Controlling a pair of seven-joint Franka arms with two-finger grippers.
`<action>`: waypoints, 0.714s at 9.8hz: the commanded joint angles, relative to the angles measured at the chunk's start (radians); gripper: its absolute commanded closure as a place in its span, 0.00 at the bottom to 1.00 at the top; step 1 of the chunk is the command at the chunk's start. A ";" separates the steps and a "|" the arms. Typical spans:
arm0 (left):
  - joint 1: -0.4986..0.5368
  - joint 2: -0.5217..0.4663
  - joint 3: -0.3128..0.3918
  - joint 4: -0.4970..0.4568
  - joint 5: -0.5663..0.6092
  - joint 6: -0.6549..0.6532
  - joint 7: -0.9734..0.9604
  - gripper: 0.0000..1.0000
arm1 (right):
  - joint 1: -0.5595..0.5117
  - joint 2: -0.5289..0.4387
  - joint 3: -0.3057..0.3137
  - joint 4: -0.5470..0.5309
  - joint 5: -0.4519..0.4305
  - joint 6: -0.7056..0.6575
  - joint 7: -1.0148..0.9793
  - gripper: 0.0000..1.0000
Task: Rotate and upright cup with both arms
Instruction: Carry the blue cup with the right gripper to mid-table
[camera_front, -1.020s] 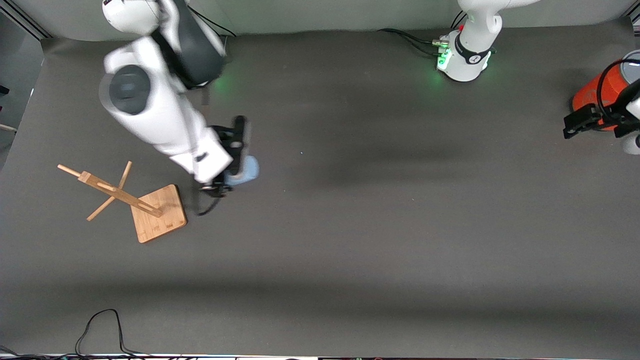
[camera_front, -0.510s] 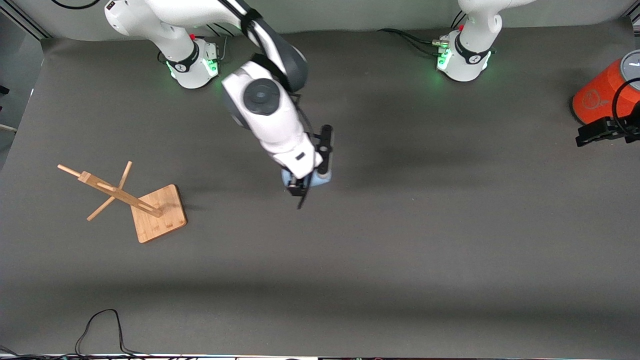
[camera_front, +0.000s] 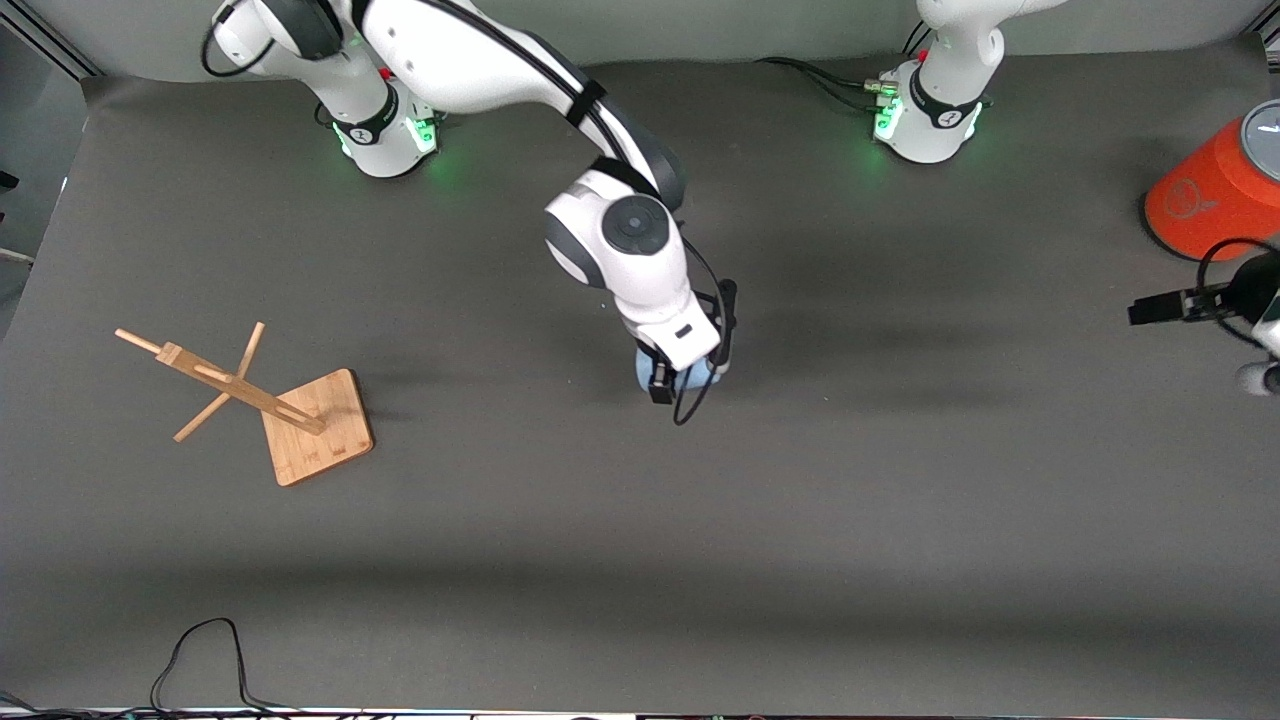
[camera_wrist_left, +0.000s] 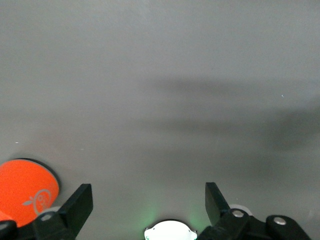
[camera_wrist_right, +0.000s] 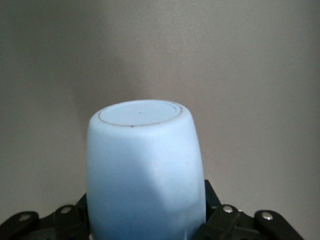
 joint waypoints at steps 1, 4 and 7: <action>-0.006 0.006 -0.006 -0.009 -0.012 -0.006 -0.005 0.00 | 0.027 0.099 -0.014 0.072 -0.019 0.040 0.046 0.68; 0.000 0.020 -0.006 -0.009 -0.020 0.006 -0.008 0.00 | 0.064 0.142 -0.014 0.075 -0.017 0.057 0.047 0.68; -0.004 0.020 -0.008 -0.009 -0.020 0.006 -0.013 0.00 | 0.084 0.150 -0.014 0.080 -0.019 0.066 0.116 0.00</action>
